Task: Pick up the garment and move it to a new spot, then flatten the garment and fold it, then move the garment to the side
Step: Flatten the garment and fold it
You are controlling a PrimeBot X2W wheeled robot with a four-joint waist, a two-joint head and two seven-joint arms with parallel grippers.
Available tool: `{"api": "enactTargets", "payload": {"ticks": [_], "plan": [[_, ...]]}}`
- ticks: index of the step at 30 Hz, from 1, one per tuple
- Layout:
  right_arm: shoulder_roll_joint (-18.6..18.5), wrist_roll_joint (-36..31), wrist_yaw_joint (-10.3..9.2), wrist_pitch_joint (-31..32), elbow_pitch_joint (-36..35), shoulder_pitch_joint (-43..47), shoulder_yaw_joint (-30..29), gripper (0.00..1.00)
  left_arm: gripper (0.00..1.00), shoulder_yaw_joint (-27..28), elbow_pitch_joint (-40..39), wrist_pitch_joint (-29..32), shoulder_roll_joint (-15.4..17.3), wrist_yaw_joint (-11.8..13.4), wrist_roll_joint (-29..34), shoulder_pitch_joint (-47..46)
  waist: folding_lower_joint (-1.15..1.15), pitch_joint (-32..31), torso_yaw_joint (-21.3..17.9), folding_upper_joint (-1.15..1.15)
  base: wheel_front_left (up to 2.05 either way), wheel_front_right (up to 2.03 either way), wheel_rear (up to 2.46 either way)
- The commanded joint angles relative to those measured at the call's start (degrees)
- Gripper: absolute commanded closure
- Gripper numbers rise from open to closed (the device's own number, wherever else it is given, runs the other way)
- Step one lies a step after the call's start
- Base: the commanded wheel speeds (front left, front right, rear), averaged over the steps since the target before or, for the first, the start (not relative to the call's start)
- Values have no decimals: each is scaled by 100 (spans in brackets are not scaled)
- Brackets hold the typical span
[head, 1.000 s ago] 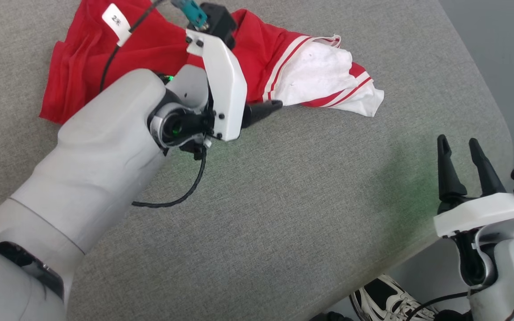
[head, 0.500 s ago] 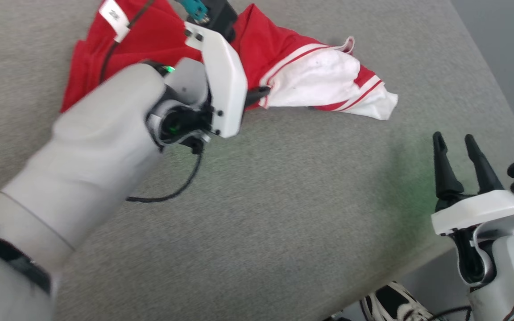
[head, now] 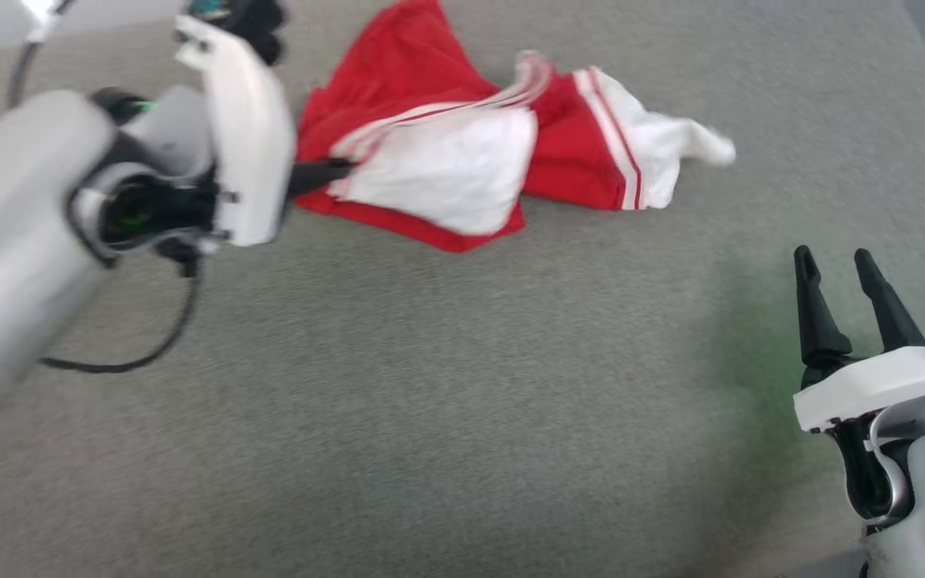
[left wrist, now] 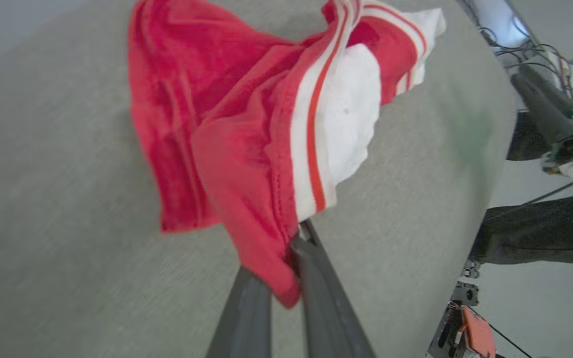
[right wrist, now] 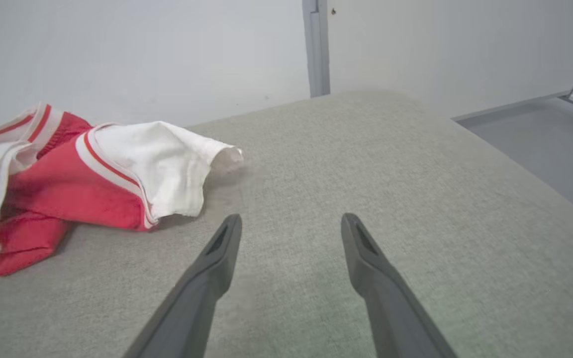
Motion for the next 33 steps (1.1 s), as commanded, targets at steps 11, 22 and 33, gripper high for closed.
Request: {"api": "enactTargets", "payload": {"ticks": [11, 22, 33], "plan": [[59, -122, 0, 324, -381, 57, 67, 0, 100, -367, 479, -13, 1167, 274, 751, 451, 0, -77, 398, 0, 0, 0, 0], [65, -153, 0, 426, -592, 137, -18, 0, 100, -466, 1759, -1228, 829, 193, 1648, 592, 0, 149, 318, 0, 0, 0, 0], [85, -253, 0, 595, -712, 301, -114, 0, 0, -231, 1865, -1568, 719, 69, 1385, 447, 0, -132, 788, 0, 0, 0, 0]]}}
